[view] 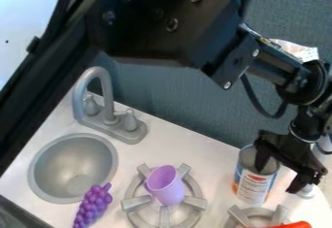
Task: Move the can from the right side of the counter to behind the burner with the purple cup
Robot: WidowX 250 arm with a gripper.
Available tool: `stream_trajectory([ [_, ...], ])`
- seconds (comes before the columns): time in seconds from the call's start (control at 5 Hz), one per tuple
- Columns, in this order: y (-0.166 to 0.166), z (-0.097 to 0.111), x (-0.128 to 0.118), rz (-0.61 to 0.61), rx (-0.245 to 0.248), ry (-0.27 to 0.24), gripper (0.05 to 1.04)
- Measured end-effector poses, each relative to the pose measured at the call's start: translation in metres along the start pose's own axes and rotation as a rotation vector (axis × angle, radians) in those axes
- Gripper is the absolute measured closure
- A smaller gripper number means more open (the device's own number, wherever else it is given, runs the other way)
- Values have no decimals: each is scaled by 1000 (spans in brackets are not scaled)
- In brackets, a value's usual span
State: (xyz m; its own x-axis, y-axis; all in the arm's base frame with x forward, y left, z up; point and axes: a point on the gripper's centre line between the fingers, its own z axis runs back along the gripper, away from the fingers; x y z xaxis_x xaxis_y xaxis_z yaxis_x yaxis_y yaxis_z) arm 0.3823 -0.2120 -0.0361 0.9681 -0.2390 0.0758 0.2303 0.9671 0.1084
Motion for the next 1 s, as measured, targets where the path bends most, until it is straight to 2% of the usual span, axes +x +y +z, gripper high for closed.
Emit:
stream_trajectory([
  [0.2, 4, -6, 1, 16, 39, 17, 80],
  [0.6, 19, -14, 4, 43, 159, 61, 80],
  [1.0, 32, -18, 0, 38, 228, 125, 82],
])
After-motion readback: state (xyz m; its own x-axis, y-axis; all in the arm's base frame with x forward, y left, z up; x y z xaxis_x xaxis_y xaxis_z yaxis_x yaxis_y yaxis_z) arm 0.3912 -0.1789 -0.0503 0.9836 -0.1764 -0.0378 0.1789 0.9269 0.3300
